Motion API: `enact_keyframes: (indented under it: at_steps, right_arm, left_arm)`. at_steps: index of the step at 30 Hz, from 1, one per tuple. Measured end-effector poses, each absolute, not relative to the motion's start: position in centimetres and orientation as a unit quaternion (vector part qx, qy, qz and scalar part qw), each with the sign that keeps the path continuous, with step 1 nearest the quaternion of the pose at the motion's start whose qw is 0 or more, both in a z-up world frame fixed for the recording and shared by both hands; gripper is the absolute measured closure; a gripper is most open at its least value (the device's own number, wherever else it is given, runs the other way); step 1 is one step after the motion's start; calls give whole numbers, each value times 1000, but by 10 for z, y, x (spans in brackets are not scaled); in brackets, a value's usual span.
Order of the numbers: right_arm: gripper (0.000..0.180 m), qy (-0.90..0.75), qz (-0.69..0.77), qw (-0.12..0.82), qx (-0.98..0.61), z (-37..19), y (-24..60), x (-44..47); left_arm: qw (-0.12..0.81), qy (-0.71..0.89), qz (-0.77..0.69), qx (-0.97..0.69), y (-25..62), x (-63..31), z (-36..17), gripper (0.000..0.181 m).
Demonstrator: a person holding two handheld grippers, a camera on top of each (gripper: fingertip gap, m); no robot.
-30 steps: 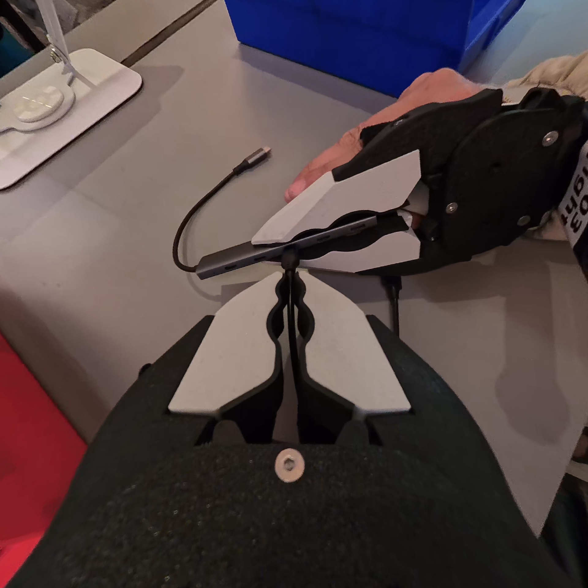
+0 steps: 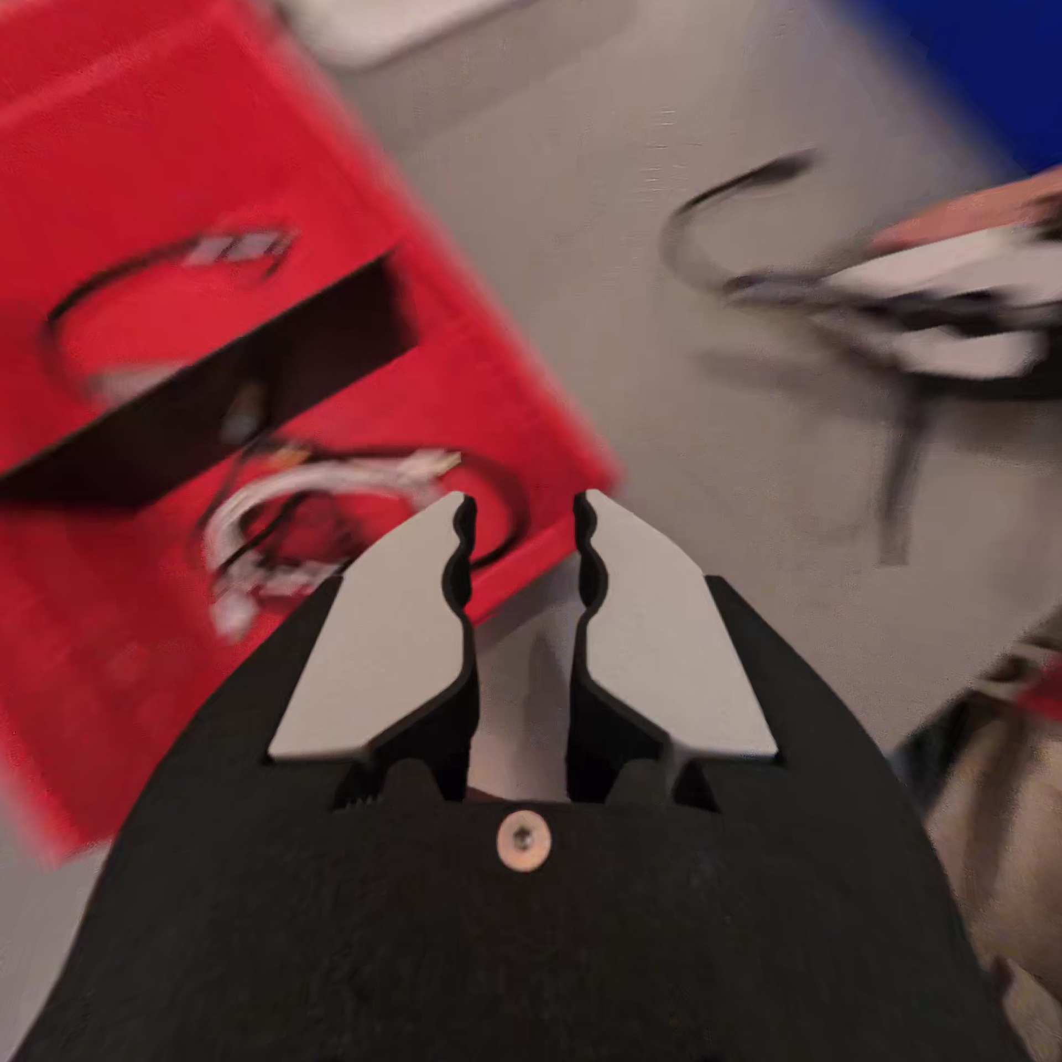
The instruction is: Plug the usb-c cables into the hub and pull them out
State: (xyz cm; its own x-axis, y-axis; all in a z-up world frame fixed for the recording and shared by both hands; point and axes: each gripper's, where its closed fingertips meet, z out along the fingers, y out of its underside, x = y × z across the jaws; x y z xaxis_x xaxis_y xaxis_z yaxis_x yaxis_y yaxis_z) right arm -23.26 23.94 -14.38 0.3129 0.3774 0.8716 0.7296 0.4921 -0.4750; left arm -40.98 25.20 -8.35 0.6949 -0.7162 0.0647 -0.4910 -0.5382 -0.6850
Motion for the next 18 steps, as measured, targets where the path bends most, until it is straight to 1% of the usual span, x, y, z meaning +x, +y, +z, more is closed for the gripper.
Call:
enact_keyframes:
  at_steps: [2,3,6,8,11,14,16,18]
  right_arm:
    - [171,-575,-137,645,-484,-146,239,-234]
    - [170,-575,-138,645,-484,-146,239,-234]
    - [171,-574,-135,644,-487,-146,239,-234]
    - [171,-574,-133,643,-490,-147,240,-234]
    - [171,-574,-132,642,-490,-148,239,-235]
    - [171,-575,-132,640,-492,-149,240,-235]
    - [171,-575,-131,641,-492,-148,239,-235]
    - [171,-574,-130,641,-492,-148,240,-234]
  left_arm:
    - [261,306,-72,-913,276,-466,-106,134]
    - [230,290,-53,-927,281,-481,-116,131]
    - [171,248,-88,-949,291,-485,-139,130]
    - [140,232,-82,-959,298,-486,-153,130]
    - [117,231,-30,-965,311,-493,-170,138]
    - [92,243,3,-966,317,-500,-182,161]
    - [104,258,19,-960,320,-502,-180,178]
    - [144,259,39,-954,324,-503,-166,178]
